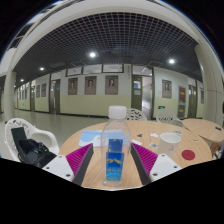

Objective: Pour water

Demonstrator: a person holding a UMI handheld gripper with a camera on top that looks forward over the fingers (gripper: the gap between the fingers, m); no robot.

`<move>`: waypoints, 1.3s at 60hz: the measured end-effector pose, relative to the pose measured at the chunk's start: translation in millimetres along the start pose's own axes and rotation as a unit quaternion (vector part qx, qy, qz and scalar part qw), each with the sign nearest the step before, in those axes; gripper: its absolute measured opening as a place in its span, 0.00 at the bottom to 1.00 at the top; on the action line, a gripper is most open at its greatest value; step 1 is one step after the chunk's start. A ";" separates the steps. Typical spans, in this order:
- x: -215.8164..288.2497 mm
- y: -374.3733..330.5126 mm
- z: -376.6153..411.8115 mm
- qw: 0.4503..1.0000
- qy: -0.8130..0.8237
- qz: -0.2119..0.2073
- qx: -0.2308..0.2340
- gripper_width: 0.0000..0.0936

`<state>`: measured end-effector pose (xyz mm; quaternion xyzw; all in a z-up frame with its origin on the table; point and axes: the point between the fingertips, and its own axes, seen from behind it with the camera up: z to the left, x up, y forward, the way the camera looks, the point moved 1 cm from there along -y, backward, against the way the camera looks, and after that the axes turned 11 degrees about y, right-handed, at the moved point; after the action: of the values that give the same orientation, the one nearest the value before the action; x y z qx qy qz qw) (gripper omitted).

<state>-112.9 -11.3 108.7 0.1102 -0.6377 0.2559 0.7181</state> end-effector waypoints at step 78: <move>118.4 91.8 -55.7 0.620 0.772 -0.037 0.135 0.37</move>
<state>-105.1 120.2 199.3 -0.0092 0.1977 0.3030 0.9322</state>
